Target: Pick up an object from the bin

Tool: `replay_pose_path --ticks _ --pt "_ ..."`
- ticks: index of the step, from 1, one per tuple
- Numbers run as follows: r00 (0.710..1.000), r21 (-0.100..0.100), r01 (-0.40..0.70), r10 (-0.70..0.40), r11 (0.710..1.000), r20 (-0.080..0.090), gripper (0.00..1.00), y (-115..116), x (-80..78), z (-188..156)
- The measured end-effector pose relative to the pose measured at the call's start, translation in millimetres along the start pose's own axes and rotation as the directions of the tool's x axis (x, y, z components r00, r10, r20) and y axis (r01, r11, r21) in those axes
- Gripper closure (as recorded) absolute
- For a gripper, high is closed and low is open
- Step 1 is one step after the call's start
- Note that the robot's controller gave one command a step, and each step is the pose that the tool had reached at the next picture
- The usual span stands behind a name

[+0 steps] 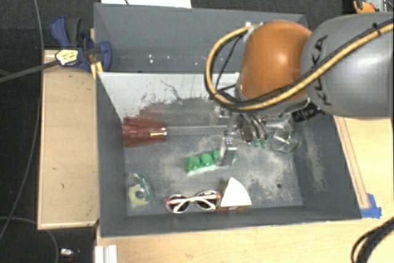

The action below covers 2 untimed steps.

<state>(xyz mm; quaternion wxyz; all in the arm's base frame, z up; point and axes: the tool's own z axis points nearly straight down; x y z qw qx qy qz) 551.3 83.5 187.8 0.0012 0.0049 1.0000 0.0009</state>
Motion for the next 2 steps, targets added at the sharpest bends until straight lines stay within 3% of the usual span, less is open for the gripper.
replay_pose_path --ticks 1,2 --pt "1.000 0.000 0.000 0.000 1.000 0.000 0.00 0.0 0.0 0.0" --pt "0.980 0.002 -0.200 0.200 0.980 -0.002 0.00 -44.6 -17.8 66.6"
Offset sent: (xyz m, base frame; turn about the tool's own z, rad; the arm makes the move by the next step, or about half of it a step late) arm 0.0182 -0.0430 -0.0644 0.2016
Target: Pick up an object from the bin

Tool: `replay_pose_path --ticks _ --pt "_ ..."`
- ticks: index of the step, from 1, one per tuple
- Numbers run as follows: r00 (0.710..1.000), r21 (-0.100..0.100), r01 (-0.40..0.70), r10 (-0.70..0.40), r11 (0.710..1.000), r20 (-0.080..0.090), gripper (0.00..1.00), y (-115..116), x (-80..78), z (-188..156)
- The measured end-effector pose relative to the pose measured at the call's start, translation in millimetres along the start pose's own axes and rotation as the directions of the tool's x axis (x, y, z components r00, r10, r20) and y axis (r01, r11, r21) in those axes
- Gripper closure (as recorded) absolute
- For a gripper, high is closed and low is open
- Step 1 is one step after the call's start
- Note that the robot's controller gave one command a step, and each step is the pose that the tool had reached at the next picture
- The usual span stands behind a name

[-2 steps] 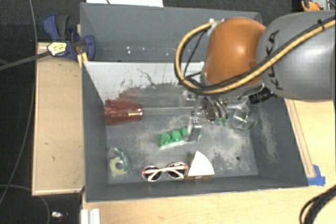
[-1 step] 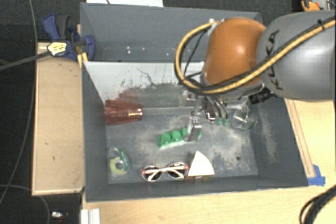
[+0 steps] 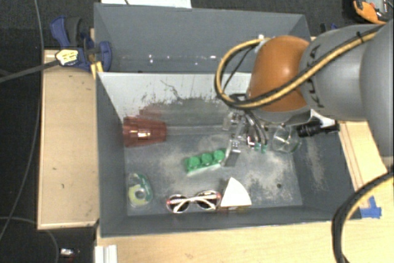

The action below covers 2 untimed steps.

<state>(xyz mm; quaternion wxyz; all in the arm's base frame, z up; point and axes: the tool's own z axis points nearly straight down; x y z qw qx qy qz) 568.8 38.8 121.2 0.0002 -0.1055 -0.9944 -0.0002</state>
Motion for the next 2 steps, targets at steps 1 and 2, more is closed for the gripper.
replay_pose_path --ticks 1,2 --pt "0.988 -0.003 0.152 -0.152 0.988 0.007 0.00 19.0 9.0 -20.1" --pt "1.000 0.002 -0.031 0.031 1.000 -0.001 0.00 -32.1 6.9 52.7"
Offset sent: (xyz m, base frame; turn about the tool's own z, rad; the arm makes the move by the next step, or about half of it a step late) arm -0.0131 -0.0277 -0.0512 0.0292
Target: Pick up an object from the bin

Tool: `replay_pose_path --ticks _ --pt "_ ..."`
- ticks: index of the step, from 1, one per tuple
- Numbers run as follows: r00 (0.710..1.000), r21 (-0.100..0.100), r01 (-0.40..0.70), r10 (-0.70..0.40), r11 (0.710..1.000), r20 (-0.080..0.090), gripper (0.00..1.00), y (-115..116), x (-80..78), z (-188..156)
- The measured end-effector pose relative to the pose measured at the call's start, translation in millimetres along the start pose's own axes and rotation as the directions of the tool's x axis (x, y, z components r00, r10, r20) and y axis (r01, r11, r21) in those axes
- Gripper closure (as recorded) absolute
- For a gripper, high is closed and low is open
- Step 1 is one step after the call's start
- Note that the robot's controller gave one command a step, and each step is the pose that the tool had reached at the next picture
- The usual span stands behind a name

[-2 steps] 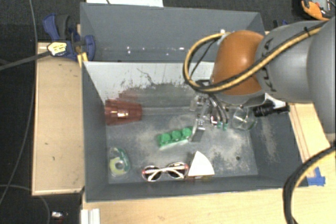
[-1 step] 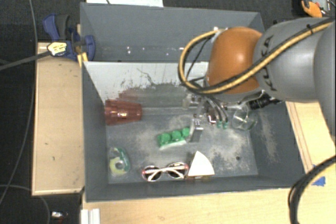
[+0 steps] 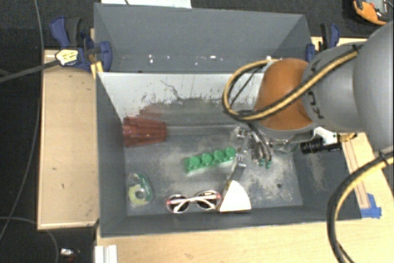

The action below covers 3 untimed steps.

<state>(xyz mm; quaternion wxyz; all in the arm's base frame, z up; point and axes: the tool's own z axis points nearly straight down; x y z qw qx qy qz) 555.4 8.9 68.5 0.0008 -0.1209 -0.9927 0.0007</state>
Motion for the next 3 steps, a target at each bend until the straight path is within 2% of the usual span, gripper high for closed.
replay_pose_path --ticks 1,3 --pt "0.988 -0.007 -0.151 0.151 0.988 0.007 1.00 39.1 20.9 -26.1" --pt "0.989 -0.007 -0.150 0.150 0.989 0.007 1.00 39.2 20.9 -26.2"
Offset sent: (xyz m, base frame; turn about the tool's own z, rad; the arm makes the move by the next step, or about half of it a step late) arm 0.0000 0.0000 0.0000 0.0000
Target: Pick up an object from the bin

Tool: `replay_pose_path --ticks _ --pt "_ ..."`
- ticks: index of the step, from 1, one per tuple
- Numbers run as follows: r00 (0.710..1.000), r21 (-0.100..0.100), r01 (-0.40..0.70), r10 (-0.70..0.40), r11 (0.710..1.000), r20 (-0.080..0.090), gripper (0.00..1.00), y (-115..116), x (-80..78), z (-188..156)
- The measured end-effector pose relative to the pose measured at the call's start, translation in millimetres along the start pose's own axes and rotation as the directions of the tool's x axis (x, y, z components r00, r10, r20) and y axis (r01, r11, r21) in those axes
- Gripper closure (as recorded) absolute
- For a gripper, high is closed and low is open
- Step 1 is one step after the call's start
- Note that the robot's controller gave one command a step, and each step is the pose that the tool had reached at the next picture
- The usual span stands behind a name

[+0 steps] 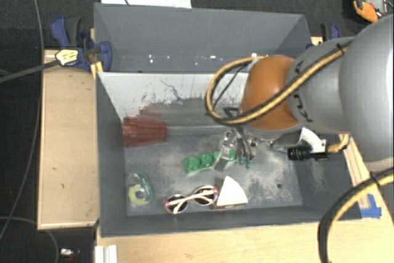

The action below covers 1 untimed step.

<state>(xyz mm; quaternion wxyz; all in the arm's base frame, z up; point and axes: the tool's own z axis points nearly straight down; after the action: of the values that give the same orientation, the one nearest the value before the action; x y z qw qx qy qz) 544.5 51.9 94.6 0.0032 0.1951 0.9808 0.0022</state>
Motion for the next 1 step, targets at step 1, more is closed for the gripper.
replay_pose_path --ticks 1 --pt "1.000 0.000 0.000 0.000 1.000 0.000 1.00 -0.1 0.0 0.0"
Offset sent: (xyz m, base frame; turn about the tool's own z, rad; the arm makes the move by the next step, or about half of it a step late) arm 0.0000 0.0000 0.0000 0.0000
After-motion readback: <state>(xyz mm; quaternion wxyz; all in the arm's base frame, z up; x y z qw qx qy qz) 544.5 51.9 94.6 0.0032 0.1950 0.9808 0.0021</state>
